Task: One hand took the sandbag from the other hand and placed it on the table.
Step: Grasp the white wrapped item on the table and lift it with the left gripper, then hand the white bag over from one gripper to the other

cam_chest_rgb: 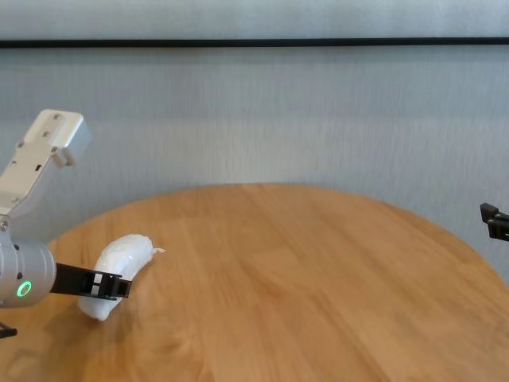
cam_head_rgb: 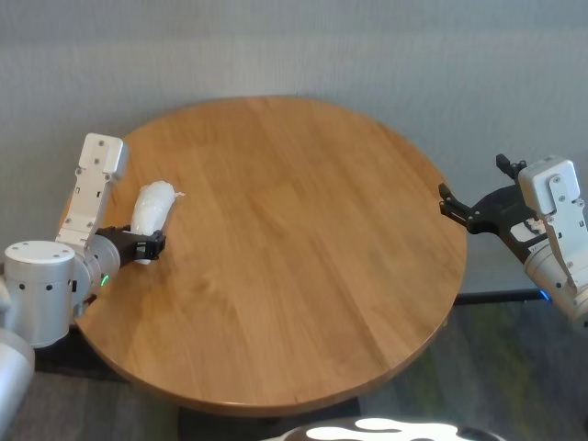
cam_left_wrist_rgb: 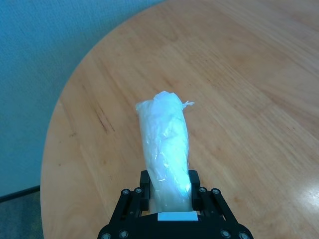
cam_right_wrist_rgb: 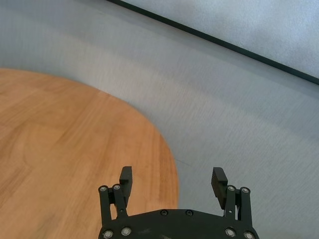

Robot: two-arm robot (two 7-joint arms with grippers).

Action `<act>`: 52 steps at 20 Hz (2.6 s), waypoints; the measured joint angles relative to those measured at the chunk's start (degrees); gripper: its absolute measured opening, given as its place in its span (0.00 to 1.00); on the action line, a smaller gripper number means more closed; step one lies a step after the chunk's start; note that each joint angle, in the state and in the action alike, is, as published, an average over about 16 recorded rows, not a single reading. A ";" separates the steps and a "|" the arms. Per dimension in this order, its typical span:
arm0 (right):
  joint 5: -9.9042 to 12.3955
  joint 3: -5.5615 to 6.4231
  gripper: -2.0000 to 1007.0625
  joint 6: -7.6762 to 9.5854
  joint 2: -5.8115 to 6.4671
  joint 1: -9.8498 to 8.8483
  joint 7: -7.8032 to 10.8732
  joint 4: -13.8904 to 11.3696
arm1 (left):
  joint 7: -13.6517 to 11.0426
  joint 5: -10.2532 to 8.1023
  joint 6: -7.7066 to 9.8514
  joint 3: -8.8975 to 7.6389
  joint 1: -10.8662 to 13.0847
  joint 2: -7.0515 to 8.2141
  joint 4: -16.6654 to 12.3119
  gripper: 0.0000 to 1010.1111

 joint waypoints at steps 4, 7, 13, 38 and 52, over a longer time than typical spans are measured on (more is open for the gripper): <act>0.00 0.00 0.99 0.00 0.00 0.00 0.00 0.00 | 0.01 0.00 0.01 0.00 -0.01 0.00 0.00 0.46; 0.00 0.00 0.99 0.00 0.00 0.00 0.00 0.00 | 0.01 -0.01 0.02 0.00 -0.01 0.00 0.01 0.44; 0.00 0.00 0.99 0.00 0.00 0.00 0.00 0.00 | 0.01 -0.01 0.03 0.00 -0.01 0.00 0.01 0.41; 0.00 0.00 0.99 0.00 0.00 0.00 0.00 0.00 | -1.78 0.28 -2.68 -1.05 0.42 -0.41 0.00 0.38; 0.00 0.00 0.99 0.00 0.00 0.00 0.00 0.00 | -6.84 -0.81 -11.15 -3.95 1.76 -1.66 -0.94 0.38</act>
